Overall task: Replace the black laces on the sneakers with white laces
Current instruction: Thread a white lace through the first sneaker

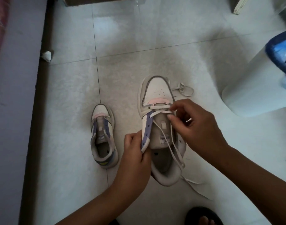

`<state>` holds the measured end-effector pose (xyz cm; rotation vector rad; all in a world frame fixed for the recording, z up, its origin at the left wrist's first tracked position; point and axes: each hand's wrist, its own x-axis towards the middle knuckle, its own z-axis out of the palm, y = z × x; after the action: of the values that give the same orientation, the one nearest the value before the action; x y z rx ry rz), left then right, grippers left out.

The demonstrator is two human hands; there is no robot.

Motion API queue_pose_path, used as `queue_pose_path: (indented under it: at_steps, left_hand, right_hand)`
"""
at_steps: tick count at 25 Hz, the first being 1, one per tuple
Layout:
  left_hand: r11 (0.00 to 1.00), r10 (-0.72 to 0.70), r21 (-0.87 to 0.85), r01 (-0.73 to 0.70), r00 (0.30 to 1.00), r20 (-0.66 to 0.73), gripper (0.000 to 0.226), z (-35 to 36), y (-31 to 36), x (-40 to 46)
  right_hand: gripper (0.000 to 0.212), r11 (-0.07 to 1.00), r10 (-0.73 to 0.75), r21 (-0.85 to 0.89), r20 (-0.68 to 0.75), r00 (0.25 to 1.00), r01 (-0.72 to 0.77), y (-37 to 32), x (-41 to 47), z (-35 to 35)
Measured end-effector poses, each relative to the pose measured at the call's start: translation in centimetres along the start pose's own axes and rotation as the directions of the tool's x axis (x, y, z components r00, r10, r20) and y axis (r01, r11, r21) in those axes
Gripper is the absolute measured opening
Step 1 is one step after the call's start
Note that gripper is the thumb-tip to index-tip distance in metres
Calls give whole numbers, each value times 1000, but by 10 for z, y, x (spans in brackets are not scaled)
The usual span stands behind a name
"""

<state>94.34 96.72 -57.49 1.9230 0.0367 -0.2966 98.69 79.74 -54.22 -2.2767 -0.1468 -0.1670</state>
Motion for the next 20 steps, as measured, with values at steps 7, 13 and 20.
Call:
queue_pose_path:
  at_steps: [7, 13, 20]
  left_hand:
    - [942, -279, 207, 264, 959, 46, 22, 28, -48, 14]
    - [852, -418, 346, 393, 908, 0, 28, 28, -69, 36]
    - [714, -686, 366, 597, 701, 195, 47, 35, -78, 35]
  right_hand:
    - [68, 761, 557, -11, 525, 643, -649, 38, -63, 60]
    - [36, 826, 559, -397, 482, 675, -401, 38, -68, 55]
    - [34, 874, 467, -133, 496, 732, -468, 7, -76, 51]
